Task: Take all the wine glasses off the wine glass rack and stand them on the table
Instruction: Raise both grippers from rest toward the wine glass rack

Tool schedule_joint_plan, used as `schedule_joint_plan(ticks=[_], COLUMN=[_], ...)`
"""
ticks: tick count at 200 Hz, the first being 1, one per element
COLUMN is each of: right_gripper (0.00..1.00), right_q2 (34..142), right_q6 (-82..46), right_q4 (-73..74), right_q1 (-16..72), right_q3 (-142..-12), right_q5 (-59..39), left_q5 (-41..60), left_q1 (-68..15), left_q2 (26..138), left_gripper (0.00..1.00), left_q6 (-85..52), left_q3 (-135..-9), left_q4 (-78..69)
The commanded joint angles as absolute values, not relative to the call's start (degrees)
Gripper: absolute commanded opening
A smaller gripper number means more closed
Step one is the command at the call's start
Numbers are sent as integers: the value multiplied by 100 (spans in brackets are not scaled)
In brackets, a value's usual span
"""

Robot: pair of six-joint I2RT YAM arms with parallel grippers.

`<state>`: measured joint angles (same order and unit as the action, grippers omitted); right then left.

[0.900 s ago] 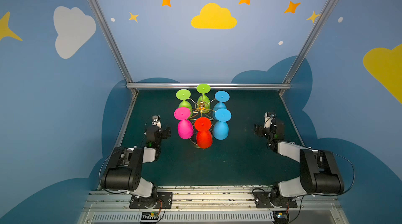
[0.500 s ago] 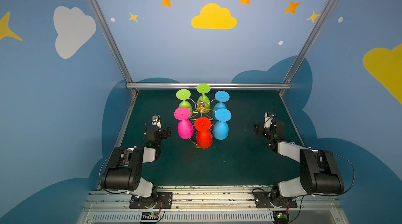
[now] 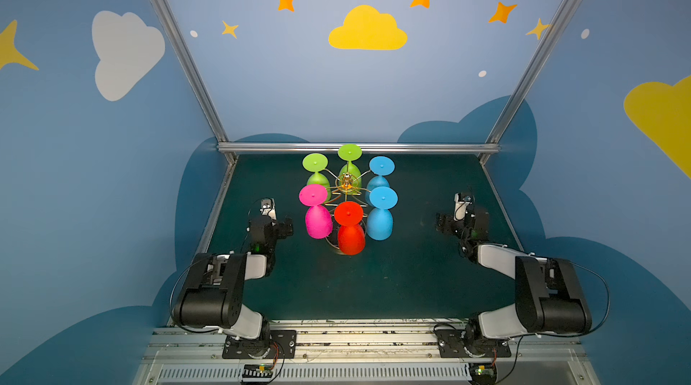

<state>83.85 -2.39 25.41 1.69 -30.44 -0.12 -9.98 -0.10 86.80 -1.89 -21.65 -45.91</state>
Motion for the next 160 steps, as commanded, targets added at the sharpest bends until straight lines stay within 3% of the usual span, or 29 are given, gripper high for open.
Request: schedule_joint_plan(ticks=[1,18,28,46,59,88,111,145,160], right_gripper=[89,89,89,89,89,87,78,75,75], right_q2=[8180,7841,7580,7270,7050,6499,6022,5803,5710], right_q6=[148,158,-1028,-1852,-2560,-3658,-3971,-3785,-3931], right_q4=[2288,1221,242,-297,-474,-220,813,-579,-504], right_q1=[177,181,133,8,-47,-398,-374,-51,147], right_q3=[-3249,-3894,-4469,-4967,-5150,-5020,-4674,-5416,-5420], right_q5=[-217,-307,-30,-748,-1054,-1991,-2594,-3329,-3761], left_q5=[-937,-1068,-1485,-1766,-1952,-1624,-1554,-944,-623], left_q1=[-8,-79,-43,52,33,82,169,185,187], left_q2=[8559,7584,7012,6230,5641,4636,4517,4459,4360], left_gripper=[100,100,100,100,100,100,100,100,100], left_q6=[-194,-238,-807,-1383,-1810,-1949,-2177,-1979,-2033], left_q3=[-2187,-2621,-3140,-3488,-3347,-2609,-3140,-3753,-3895], left_q4=[-4875,-3236,-1695,-385,-311,-1691,-776,-55,120])
